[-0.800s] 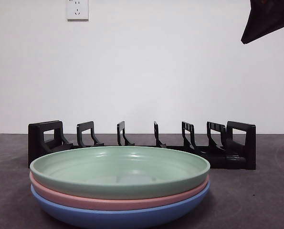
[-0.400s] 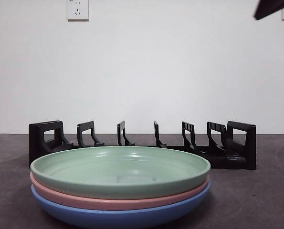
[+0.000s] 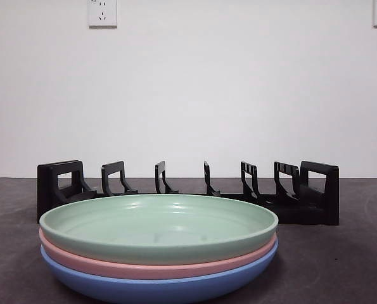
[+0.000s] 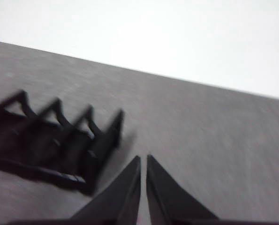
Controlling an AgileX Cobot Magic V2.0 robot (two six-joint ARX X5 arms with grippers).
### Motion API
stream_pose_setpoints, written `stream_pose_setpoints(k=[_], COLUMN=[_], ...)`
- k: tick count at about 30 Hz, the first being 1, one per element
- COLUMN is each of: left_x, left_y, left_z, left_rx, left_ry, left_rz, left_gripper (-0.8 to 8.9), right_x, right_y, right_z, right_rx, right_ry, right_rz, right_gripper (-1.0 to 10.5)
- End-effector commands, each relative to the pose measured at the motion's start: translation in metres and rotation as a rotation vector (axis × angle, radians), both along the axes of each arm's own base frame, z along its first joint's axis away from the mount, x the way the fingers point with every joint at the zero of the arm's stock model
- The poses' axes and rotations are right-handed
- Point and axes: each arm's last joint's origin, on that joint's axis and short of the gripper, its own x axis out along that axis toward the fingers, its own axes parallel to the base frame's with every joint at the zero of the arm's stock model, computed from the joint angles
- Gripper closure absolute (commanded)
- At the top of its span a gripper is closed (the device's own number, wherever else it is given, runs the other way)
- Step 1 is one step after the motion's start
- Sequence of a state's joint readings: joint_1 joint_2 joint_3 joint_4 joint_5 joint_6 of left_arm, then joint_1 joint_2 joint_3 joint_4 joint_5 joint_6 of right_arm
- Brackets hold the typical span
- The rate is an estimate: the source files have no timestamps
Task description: Place the plate
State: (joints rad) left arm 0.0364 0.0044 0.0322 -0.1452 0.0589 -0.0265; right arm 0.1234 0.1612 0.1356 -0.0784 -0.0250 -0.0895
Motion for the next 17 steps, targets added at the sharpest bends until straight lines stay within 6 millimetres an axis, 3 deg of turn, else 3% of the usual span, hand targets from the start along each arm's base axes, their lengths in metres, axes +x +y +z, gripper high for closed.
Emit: stream_pose_setpoints(k=[1,7,17], left_x=[0.001,0.001,0.001], left_y=[0.0,0.0,0.0], left_z=[-0.005,-0.005,-0.005], left_rx=[-0.006,-0.006,-0.006], left_ry=[0.007,0.007,0.008], left_rz=[-0.001,-0.002,-0.002], left_gripper=[8.06,8.06,8.06], right_x=[-0.008,-0.005,-0.005], right_y=[-0.004,-0.008,-0.009], right_z=[-0.01,-0.035,-0.037], right_rx=[0.045,0.052,0.041], right_ry=[-0.03,0.03,0.05], right_rz=[-0.052,-0.107,-0.133], right_gripper=[9.3,9.3,9.3])
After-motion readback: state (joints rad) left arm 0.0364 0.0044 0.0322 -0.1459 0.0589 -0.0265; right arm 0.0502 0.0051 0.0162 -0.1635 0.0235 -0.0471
